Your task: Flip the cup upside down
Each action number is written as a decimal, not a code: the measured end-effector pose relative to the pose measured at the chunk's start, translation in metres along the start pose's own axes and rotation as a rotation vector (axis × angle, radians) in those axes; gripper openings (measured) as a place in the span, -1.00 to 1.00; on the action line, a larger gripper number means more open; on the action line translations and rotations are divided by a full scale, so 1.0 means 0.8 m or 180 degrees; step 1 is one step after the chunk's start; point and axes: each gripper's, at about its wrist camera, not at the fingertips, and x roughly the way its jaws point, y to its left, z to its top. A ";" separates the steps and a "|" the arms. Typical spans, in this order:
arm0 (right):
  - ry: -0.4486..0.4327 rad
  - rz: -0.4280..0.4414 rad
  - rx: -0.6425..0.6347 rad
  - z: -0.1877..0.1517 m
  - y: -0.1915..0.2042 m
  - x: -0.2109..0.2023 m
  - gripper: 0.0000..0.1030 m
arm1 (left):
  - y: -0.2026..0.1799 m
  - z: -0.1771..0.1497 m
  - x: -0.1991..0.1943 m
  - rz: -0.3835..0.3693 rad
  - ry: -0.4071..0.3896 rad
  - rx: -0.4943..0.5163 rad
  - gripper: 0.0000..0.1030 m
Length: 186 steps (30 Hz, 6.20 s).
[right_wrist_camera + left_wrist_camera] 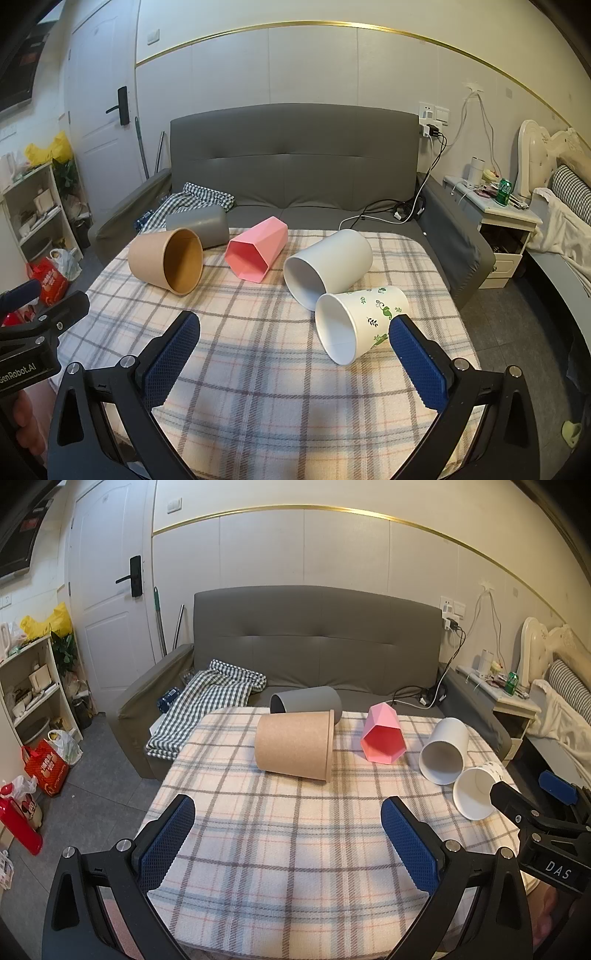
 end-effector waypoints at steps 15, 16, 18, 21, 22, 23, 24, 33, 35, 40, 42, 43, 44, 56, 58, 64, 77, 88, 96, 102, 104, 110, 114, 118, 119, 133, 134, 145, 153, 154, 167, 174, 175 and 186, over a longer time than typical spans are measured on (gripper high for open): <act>0.0007 0.0011 -0.0010 -0.003 0.003 0.003 1.00 | -0.001 -0.002 0.001 0.0001 0.0006 0.0002 1.00; 0.0011 0.0014 -0.0009 -0.002 0.002 0.003 1.00 | -0.001 -0.002 0.001 0.0002 0.0007 0.0003 1.00; 0.0010 0.0011 -0.0010 -0.002 0.002 0.003 1.00 | -0.001 -0.002 0.001 0.0000 0.0010 0.0002 1.00; 0.0011 0.0013 -0.0009 -0.002 0.002 0.003 1.00 | -0.001 -0.002 0.001 0.0000 0.0009 0.0003 1.00; 0.0012 0.0013 -0.0010 -0.002 0.002 0.003 1.00 | -0.001 -0.002 0.001 0.0003 0.0008 0.0004 1.00; 0.0012 0.0011 -0.0009 -0.002 0.002 0.003 1.00 | 0.000 -0.002 0.001 0.0002 0.0010 0.0004 1.00; 0.0011 0.0011 -0.0009 -0.002 0.002 0.003 1.00 | 0.000 -0.002 0.001 0.0001 0.0011 0.0004 1.00; 0.0017 0.0021 -0.0011 -0.002 0.002 0.003 1.00 | 0.000 0.003 0.002 -0.0024 0.0032 -0.0008 1.00; 0.0035 0.0035 -0.0027 -0.004 0.005 0.007 1.00 | 0.000 0.002 0.003 -0.0041 0.0053 -0.0035 1.00; 0.0086 0.0105 -0.0152 0.000 0.016 0.015 1.00 | 0.013 -0.003 0.014 -0.0030 0.0110 -0.0136 1.00; 0.0097 0.0191 -0.0227 0.006 0.021 0.020 1.00 | 0.025 0.002 0.020 0.0026 0.0148 -0.0190 1.00; 0.0120 0.0267 -0.0282 0.011 0.026 0.024 1.00 | 0.031 0.006 0.023 0.0051 0.0177 -0.0214 1.00; 0.0136 0.0323 -0.0333 0.015 0.028 0.027 1.00 | 0.039 0.008 0.030 0.0111 0.0218 -0.0249 1.00; 0.0436 0.1055 -0.1681 0.087 0.136 0.130 1.00 | 0.109 0.015 0.108 0.0477 0.0600 -0.0411 1.00; 0.0544 0.1123 -0.1891 0.096 0.155 0.156 1.00 | 0.118 0.017 0.118 0.0454 0.0633 -0.0427 1.00; 0.0809 0.1285 -0.2450 0.098 0.209 0.216 1.00 | 0.140 0.016 0.142 0.0357 0.0739 -0.0565 1.00; 0.1109 0.1205 -0.2661 0.064 0.230 0.255 0.88 | 0.147 0.015 0.152 0.0271 0.0773 -0.0597 1.00; 0.1200 0.0447 -0.1261 0.040 0.153 0.155 0.86 | 0.123 0.014 0.120 0.0215 0.0658 -0.0516 1.00; 0.1330 -0.0031 -0.0311 -0.012 0.130 0.114 0.87 | 0.106 0.003 0.096 0.0168 0.0679 -0.0371 1.00; 0.1324 -0.0053 -0.0339 -0.018 0.148 0.106 0.86 | 0.102 0.004 0.082 0.0175 0.0622 -0.0356 1.00; 0.1339 0.0029 -0.0313 -0.016 0.149 0.107 0.89 | 0.101 0.005 0.077 0.0198 0.0598 -0.0334 1.00; 0.1165 0.0280 -0.0148 -0.005 0.130 0.094 0.89 | 0.093 0.013 0.061 0.0264 0.0560 -0.0268 1.00; 0.0898 0.0354 -0.0195 0.013 0.108 0.069 0.95 | 0.081 0.026 0.049 0.0248 0.0516 -0.0309 1.00; 0.0620 0.0319 -0.0103 0.037 0.064 0.046 0.95 | 0.059 0.040 0.046 0.0196 0.0600 -0.0328 1.00; 0.0582 0.0301 -0.0067 0.042 0.052 0.043 0.95 | 0.052 0.044 0.046 0.0166 0.0633 -0.0330 1.00; 0.0543 0.0013 0.0164 0.036 -0.052 0.078 0.95 | -0.079 0.060 0.110 -0.0059 0.1430 -0.0232 1.00; 0.0550 0.0026 0.0170 0.033 -0.053 0.080 0.95 | -0.084 0.059 0.115 -0.0054 0.1475 -0.0231 1.00; 0.0695 0.0233 0.0253 0.023 -0.061 0.114 0.95 | -0.092 0.044 0.162 -0.0081 0.1862 -0.0336 1.00; 0.0716 0.0275 0.0344 0.022 -0.067 0.123 0.95 | -0.094 0.042 0.181 -0.0241 0.2109 -0.0462 0.99; 0.0713 0.0277 0.0360 0.023 -0.069 0.123 0.95 | -0.095 0.041 0.184 -0.0266 0.2139 -0.0467 0.98; 0.0710 0.0322 0.0373 0.023 -0.070 0.123 0.95 | -0.103 0.053 0.190 -0.0429 0.2212 -0.0322 0.76; 0.0684 0.0323 0.0337 0.024 -0.066 0.120 0.95 | -0.095 0.073 0.179 -0.0388 0.2020 -0.0288 0.74; 0.0680 0.0322 0.0332 0.024 -0.066 0.119 0.95 | -0.092 0.077 0.177 -0.0365 0.1973 -0.0277 0.74; 0.0664 0.0298 0.0284 0.023 -0.061 0.118 0.95 | -0.084 0.104 0.169 0.0232 0.1182 0.0212 0.27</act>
